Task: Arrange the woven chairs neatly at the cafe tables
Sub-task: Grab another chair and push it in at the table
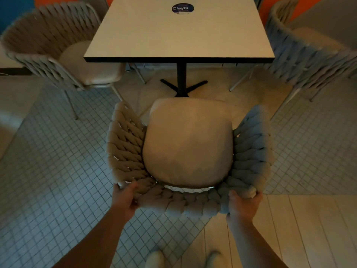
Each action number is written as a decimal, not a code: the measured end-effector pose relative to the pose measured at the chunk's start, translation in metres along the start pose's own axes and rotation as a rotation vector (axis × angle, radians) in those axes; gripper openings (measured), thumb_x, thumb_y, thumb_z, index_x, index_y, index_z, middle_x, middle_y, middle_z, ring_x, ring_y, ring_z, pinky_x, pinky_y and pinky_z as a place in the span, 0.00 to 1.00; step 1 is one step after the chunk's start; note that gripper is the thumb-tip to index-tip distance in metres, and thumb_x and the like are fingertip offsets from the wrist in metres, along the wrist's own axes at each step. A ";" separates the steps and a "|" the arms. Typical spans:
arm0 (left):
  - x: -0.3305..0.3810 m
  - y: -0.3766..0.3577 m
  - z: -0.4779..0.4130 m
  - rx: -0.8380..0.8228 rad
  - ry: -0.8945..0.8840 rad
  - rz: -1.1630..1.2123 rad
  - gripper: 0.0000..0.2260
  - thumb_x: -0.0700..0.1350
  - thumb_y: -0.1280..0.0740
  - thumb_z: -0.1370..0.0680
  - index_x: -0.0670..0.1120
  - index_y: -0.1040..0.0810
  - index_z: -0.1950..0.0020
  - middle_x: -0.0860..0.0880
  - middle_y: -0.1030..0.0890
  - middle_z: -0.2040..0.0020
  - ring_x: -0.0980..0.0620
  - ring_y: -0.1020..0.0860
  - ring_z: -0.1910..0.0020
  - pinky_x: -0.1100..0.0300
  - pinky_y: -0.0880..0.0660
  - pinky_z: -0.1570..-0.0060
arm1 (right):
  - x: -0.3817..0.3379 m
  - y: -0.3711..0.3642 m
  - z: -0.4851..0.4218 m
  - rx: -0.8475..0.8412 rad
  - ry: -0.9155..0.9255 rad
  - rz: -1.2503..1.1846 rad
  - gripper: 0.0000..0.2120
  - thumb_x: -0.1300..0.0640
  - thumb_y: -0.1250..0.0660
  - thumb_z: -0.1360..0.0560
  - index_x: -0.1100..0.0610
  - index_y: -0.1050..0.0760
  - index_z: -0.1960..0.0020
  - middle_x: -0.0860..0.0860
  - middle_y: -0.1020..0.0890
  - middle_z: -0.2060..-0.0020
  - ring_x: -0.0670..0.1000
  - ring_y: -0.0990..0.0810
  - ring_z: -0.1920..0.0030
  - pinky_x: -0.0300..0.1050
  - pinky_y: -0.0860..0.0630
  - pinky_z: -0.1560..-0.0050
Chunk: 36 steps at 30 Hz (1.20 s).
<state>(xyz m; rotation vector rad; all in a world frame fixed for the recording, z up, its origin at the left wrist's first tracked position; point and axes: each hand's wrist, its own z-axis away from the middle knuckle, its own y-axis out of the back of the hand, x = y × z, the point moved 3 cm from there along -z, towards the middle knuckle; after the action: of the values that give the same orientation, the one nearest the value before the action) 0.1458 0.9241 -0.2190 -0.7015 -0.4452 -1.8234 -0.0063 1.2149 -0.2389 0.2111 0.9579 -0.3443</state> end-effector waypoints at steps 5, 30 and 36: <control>0.000 -0.002 -0.001 -0.019 0.004 -0.032 0.19 0.34 0.30 0.23 0.49 0.26 0.36 0.39 0.18 0.40 0.35 0.17 0.45 0.30 0.20 0.51 | -0.005 0.000 -0.008 -0.032 0.001 -0.018 0.34 0.74 0.31 0.28 0.52 0.36 0.28 0.53 0.26 0.39 0.57 0.23 0.42 0.63 0.25 0.39; -0.019 0.026 0.017 -0.007 0.041 -0.046 0.21 0.32 0.28 0.26 0.43 0.27 0.36 0.37 0.17 0.44 0.37 0.17 0.50 0.35 0.19 0.52 | 0.004 0.017 0.007 -0.119 -0.025 0.048 0.32 0.74 0.33 0.27 0.49 0.36 0.31 0.55 0.26 0.40 0.61 0.23 0.42 0.69 0.25 0.40; -0.020 0.029 0.008 0.022 0.046 -0.082 0.21 0.33 0.26 0.27 0.46 0.27 0.37 0.38 0.18 0.41 0.34 0.18 0.45 0.27 0.22 0.50 | 0.008 0.017 0.005 -0.089 -0.016 0.110 0.34 0.72 0.31 0.27 0.49 0.37 0.29 0.56 0.26 0.37 0.61 0.23 0.39 0.68 0.25 0.39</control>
<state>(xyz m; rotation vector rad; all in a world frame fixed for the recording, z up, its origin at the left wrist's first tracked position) 0.1796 0.9331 -0.2265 -0.6336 -0.4690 -1.9045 0.0079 1.2278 -0.2421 0.1784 0.9402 -0.2016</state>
